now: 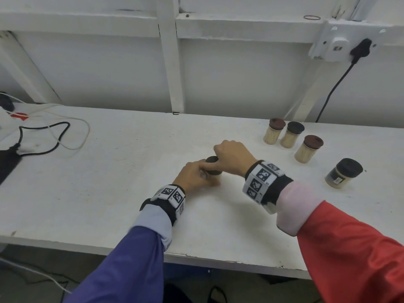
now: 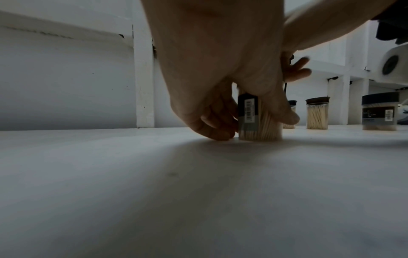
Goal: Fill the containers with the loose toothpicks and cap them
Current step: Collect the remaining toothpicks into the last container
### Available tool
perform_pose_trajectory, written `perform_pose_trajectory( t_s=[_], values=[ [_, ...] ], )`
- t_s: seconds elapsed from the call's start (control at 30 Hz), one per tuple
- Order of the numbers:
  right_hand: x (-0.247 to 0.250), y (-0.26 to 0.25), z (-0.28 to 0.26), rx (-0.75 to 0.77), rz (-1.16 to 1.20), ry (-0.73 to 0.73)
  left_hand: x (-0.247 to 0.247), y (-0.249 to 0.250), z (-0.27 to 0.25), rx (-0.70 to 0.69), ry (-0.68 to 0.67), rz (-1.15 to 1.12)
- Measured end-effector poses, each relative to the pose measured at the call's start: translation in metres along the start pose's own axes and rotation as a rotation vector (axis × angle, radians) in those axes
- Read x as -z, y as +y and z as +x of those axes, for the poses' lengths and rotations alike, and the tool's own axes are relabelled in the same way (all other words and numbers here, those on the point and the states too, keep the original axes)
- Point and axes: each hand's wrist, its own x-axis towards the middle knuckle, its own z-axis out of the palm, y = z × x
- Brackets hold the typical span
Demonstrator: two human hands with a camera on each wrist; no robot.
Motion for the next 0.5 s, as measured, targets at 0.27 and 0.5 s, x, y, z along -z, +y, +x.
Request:
perform_pose_trajectory(
  t_s=[0.27, 0.5],
  values=[
    [0.004, 0.01, 0.001, 0.225, 0.299, -0.238, 0.003, -0.002, 0.005, 0.068, -0.024, 0.072],
    [-0.012, -0.014, 0.001, -0.079, 0.115, 0.061, 0.001, 0.001, 0.003, 0.083, -0.013, 0.091]
  ],
)
